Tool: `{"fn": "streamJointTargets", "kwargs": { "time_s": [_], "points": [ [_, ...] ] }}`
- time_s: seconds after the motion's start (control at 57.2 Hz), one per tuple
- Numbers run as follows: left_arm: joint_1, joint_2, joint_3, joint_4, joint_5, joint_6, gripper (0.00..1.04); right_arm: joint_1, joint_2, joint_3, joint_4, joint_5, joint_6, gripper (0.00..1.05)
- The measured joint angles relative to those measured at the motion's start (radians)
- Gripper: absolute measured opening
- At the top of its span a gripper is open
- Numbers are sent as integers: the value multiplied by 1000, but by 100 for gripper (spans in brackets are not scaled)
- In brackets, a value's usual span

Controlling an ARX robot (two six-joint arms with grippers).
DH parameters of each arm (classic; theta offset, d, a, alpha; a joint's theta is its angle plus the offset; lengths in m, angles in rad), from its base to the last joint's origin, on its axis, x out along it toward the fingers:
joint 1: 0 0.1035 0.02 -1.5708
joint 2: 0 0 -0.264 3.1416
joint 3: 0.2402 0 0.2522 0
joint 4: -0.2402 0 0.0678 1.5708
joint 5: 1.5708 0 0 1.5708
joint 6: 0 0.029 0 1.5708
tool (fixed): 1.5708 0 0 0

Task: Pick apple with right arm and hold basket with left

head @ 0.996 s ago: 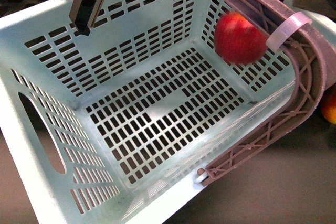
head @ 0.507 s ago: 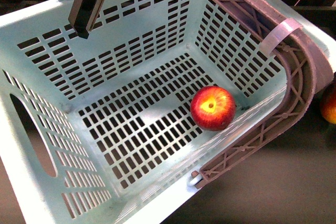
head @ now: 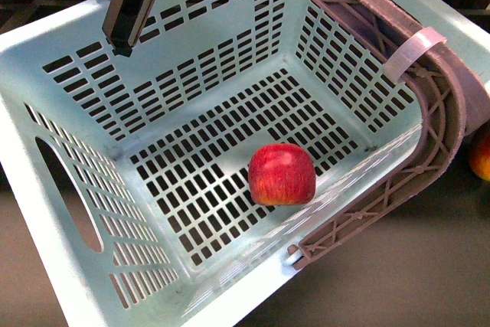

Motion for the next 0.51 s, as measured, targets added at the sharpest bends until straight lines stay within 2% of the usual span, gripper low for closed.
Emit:
{"fn": "streamJointTargets", "kwargs": {
  "time_s": [0.087,0.437,0.507],
  "points": [
    [0,0,0,0,1,0,7,-44,-66,-37,-31,-15,0,2],
    [0,0,0,0,0,0,7,-46,-259,-106,-153,-21,0,2],
    [0,0,0,0,1,-1,7,-46,-267,-134,-120,-21,0,2]
  ]
}}
